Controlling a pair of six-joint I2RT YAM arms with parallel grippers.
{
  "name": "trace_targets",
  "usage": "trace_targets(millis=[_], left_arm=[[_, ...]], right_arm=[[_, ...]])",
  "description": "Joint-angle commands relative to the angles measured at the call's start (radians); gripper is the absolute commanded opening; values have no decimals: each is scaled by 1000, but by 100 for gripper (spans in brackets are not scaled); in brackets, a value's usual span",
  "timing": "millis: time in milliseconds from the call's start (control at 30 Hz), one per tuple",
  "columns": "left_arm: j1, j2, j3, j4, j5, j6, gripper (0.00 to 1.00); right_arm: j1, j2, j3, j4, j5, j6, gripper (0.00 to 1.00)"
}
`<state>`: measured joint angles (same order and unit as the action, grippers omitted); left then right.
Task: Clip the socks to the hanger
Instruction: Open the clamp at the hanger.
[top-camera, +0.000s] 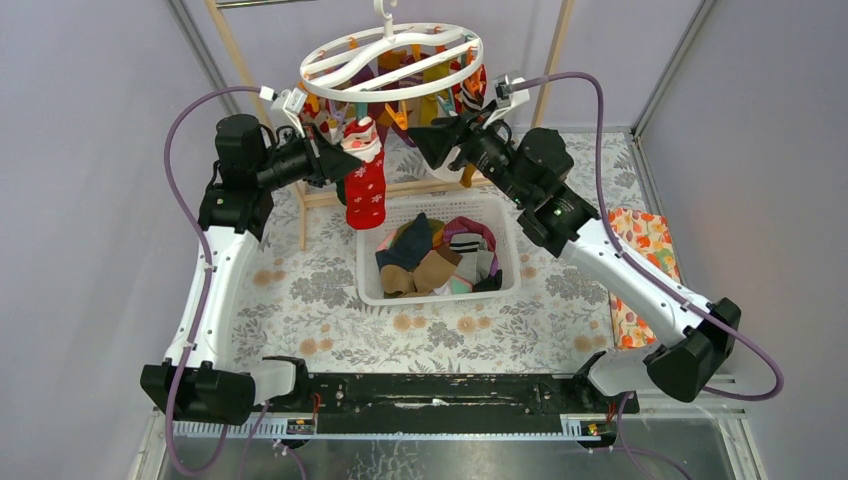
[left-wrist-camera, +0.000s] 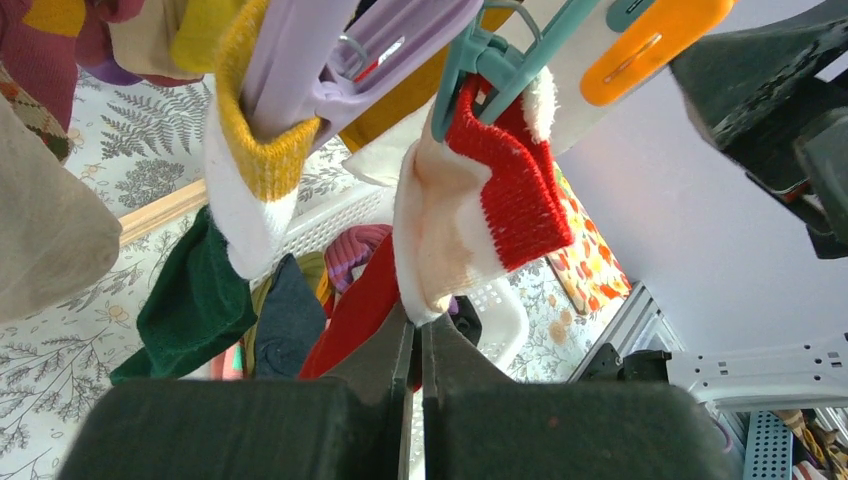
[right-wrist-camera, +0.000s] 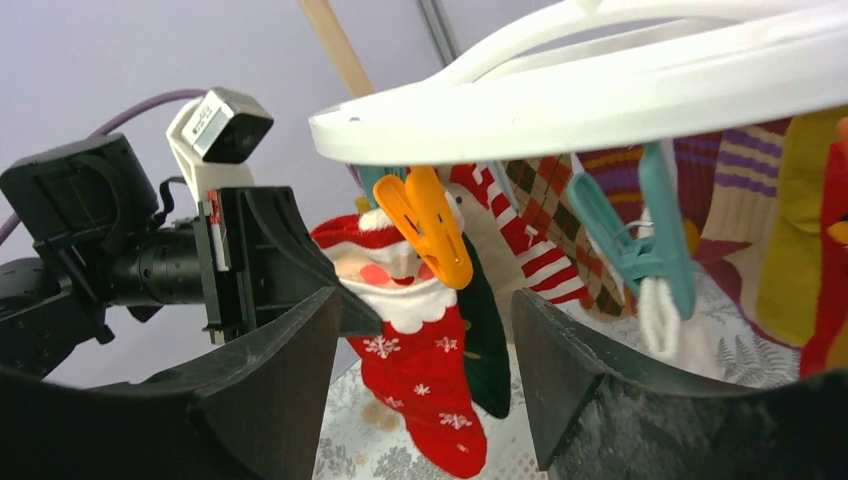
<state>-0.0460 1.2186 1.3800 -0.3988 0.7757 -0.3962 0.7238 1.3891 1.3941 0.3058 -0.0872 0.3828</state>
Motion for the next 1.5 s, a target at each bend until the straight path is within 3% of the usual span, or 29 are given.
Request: trace_targets(millis=[0,367,633,800,933,1067,1133,1200,1467], left_arm=[[-5,-4,37,-15,-13,29,2],[-5,1,64,-36,-9,36,2],[-5,3,68,-39,-13,40,3],[-5,4,66,-47,-18,48,3],[-5,2,72,-56,-30,58,3],[-5,5,93,-72,-55,59,18],[-5,4,112,-92,-81,59,46],[-3,0,134,-110,-108,61,59],[5,-14,226,-181,-87,47,67]], right_arm=[[-3,-17,9,48,52,-43,69],[-1,119,120,98,-21,-37,62],[-1,165,150,147,-76,-15,48],[-1,167,154,167,-91,-15,46],[-2,160,146,171,-99,-19,24],[-1,146,124,183,-93,-20,7],[-1,142,118,187,-88,-20,5],[-1,146,125,180,-83,-22,5],[56,203,196,108,-19,-99,0]])
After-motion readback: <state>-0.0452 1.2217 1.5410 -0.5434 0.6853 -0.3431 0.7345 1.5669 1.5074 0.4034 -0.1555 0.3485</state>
